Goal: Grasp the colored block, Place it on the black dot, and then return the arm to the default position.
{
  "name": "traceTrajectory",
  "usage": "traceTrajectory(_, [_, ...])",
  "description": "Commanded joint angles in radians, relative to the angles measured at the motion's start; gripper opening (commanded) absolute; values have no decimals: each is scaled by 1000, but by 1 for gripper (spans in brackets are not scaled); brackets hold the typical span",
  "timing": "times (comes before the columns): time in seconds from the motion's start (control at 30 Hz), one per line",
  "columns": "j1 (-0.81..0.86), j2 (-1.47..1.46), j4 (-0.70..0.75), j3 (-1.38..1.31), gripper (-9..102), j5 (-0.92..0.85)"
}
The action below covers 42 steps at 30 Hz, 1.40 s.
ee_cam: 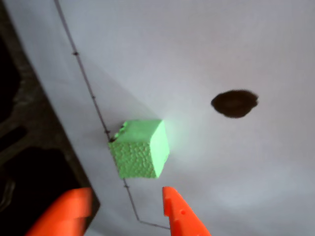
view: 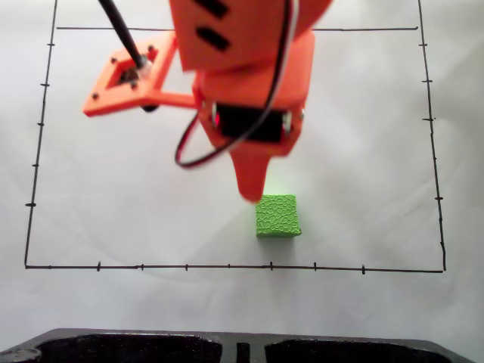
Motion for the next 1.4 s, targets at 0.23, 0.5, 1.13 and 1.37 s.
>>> traceTrajectory(0.23, [-12,-130,2,-126,34,69])
traceTrajectory(0.5, [-43,-225,0,-164,35,66])
traceTrajectory(1.13, [-72,-431,34,-301,35,3])
traceTrajectory(1.37, [-83,-483,60,-362,35,5])
